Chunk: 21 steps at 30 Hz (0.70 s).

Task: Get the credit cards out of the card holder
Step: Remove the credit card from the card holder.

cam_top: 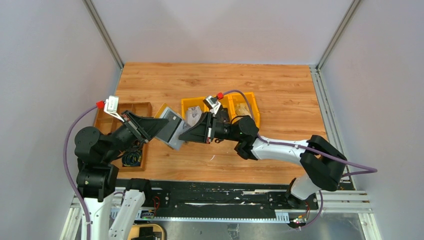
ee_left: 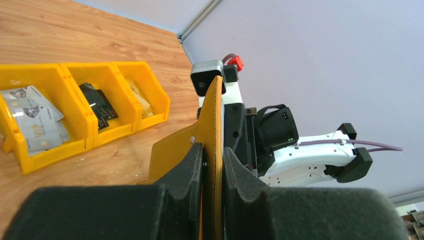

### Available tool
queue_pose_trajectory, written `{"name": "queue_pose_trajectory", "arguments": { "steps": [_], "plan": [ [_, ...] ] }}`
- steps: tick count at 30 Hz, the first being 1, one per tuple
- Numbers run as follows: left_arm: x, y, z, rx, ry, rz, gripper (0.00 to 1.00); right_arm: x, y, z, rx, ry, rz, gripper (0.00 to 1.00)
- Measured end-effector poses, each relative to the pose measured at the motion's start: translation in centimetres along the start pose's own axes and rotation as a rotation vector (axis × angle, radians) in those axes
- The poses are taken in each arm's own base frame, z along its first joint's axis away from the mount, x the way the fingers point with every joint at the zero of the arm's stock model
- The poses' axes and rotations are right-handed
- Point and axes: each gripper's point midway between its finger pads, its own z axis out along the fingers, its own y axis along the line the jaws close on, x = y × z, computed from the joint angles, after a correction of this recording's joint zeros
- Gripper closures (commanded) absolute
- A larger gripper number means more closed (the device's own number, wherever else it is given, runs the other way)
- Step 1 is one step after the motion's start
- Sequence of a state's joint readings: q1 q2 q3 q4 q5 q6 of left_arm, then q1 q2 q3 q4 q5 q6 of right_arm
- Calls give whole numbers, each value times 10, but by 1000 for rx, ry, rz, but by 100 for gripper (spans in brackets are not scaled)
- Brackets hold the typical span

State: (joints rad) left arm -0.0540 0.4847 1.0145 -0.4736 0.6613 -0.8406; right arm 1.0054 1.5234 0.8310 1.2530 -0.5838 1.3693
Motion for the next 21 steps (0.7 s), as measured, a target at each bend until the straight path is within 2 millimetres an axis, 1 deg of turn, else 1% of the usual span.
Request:
{"name": "queue_pose_trajectory", "arguments": {
  "steps": [1,2,6,11,21],
  "plan": [
    [0,0,0,0,0,0,93,0,1,0,-2,1,-3,66],
    [0,0,0,0,-1,0,93,-1,2,1,-4,1,-1,63],
    [0,0,0,0,0,-1,94,-6,12,7,-33,0,-17,58],
    [1,-1,0,5,6,-5,95,-12,17,15,-54,-3,-30,57],
    [-2,0,0,-5,-7,-4,96,-14,9,26,-63,13,-3,53]
  ]
}}
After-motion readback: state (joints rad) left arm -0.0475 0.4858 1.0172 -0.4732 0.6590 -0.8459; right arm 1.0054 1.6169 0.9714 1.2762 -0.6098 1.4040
